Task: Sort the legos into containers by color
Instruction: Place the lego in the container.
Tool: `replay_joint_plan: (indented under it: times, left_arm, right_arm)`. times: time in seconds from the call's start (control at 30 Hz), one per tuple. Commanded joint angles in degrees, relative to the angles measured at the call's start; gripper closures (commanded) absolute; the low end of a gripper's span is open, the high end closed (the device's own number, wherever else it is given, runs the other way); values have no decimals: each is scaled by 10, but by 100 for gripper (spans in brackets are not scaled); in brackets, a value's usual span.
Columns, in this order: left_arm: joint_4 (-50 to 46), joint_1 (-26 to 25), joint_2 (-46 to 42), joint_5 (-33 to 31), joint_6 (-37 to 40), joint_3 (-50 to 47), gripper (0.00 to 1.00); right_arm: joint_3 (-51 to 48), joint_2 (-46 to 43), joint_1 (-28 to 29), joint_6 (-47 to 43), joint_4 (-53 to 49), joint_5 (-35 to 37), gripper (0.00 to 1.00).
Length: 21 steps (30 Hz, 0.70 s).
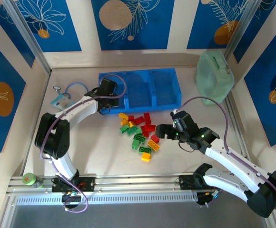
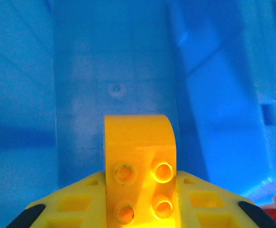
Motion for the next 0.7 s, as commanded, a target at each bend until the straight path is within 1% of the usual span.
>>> replay_joint_plan:
  times: [0.0, 0.1, 0.13, 0.17, 0.2, 0.23, 0.3, 0.4, 0.67]
  left_arm:
    - [6, 14, 29, 14, 14, 38, 71]
    - [1, 23, 52, 14, 16, 56, 68]
    - [0, 25, 56, 15, 16, 59, 65]
    - [2, 27, 59, 16, 18, 61, 60]
    - [2, 29, 62, 14, 17, 62, 52]
    - [2, 31, 63, 13, 17, 62, 47]
    - [4, 36, 65, 13, 17, 62, 40]
    - [7, 46, 71, 25, 17, 62, 37]
    - [10, 80, 69, 30, 25, 56, 38]
  right_arm:
    - [-1, 7, 4, 5, -3, -12, 8]
    - [3, 13, 5, 3, -8, -12, 8]
    - [3, 13, 5, 3, -10, -11, 8]
    - [3, 13, 5, 4, -10, -11, 8]
    - [3, 12, 6, 4, -10, -11, 8]
    - [3, 11, 6, 3, -11, -10, 8]
    - [4, 8, 6, 4, -13, -9, 8]
    - [5, 6, 6, 3, -15, -8, 8]
    - [5, 5, 8, 5, -19, -7, 8]
